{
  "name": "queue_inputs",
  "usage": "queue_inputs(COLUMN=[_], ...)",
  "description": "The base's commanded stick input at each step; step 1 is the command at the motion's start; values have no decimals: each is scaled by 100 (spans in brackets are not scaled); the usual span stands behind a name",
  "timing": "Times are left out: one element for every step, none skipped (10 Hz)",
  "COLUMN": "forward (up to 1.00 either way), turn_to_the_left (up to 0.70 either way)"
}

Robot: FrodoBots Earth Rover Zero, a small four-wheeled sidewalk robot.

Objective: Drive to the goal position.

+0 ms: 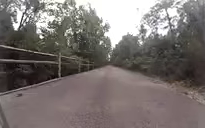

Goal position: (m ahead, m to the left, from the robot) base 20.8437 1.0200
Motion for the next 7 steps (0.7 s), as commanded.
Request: queue_inputs(forward=[70,70,70,70,70,70,70], turn_to_the_left=[0,0,0,0,0,0,0])
